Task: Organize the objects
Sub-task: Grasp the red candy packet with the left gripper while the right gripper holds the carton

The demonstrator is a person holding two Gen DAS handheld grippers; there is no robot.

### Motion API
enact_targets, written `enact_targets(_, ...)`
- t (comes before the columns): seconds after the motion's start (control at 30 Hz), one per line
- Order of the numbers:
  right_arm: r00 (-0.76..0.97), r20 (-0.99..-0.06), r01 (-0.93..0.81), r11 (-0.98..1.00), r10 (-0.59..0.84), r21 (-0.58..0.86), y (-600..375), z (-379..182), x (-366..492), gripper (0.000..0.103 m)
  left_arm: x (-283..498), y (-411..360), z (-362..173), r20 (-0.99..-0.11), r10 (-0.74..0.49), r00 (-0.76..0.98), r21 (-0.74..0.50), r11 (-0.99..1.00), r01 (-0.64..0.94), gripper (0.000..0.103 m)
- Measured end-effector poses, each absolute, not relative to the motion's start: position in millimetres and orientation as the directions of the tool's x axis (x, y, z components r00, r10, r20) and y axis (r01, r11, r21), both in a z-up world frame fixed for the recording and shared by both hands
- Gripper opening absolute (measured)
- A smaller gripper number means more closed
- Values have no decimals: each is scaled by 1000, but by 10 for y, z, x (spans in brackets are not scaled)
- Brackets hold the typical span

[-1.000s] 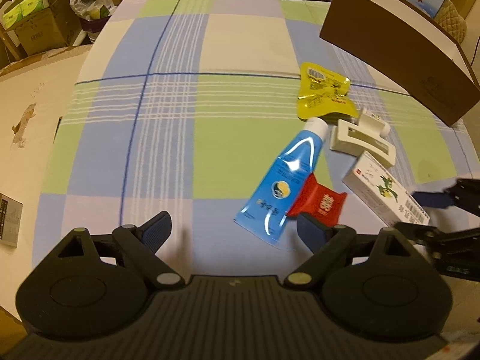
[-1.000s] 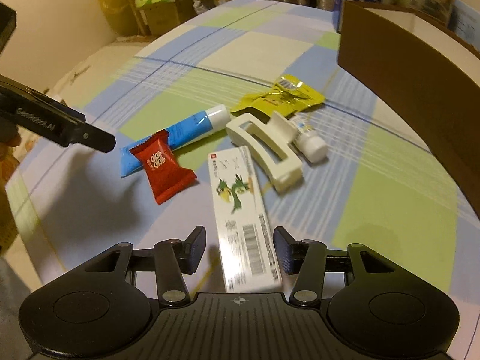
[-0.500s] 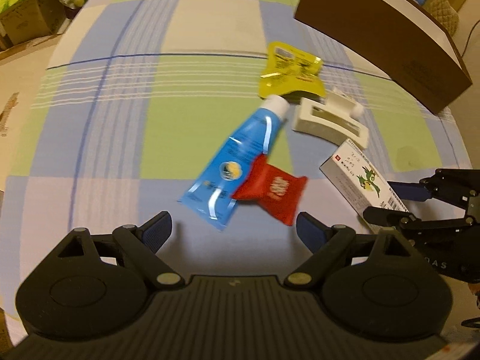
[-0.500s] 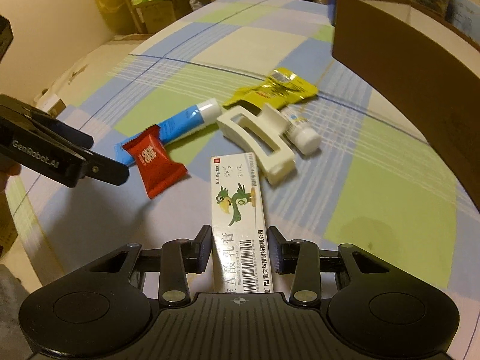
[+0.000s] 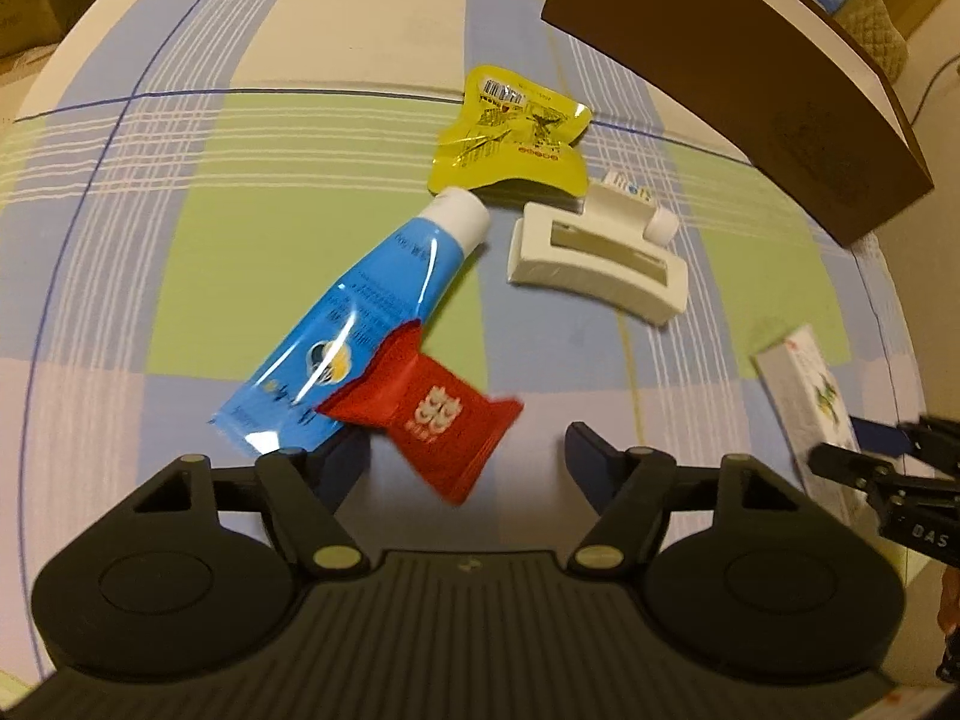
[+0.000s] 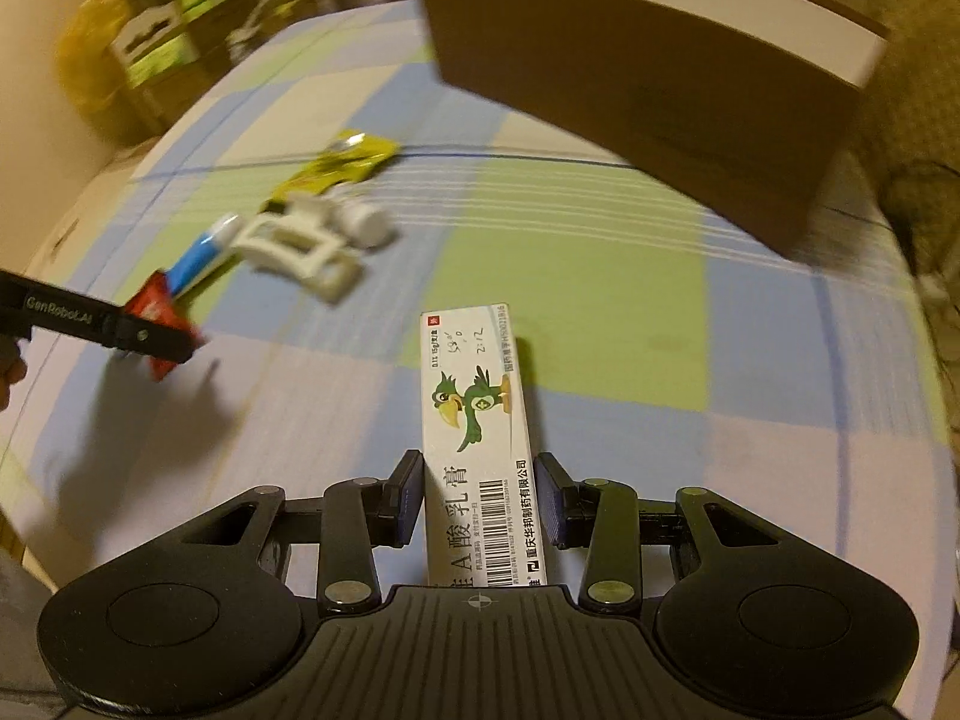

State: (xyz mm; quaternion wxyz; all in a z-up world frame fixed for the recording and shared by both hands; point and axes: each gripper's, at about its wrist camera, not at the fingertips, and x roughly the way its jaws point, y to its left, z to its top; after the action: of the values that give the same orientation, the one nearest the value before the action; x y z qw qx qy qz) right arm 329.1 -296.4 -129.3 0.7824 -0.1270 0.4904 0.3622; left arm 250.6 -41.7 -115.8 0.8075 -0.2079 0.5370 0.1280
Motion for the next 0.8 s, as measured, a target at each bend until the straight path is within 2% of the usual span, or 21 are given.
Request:
enact_targets(0.07,270,-857,-668,727,438,161,-3049,-1283,3356,37,2574,-442,-1154,-916,-5,401,-190,886,-424,62)
enact_targets(0.2,284,-854,-640,750,436,169,-3175,-1261,3461,37,2706,-479,-1160,-915,20,403,-165,892,-420,59)
enact_targets(0.33,283,-856,-635,753,433,171,-3201,-1278,3510,37,2782,-570,-1155,-917,60,395,-104,918,-382,42)
enact_targets(0.43,285,-855,-639,751,433,167,-3161,-1289,3517,37,2777,-609,-1151,-918,82,389,-68,932,-355,39)
enact_targets(0.57,279,-864,-629,760,419,165,-3104,-1338,3570,37,2753,-603,-1134,-921,102,376,-37,938,-346,26)
enact_targets(0.8,298,-872,-643,756,388,117,-2930,-1349,3622,39,2791,-615,-1130,-923,105,370,-27,941,-337,26)
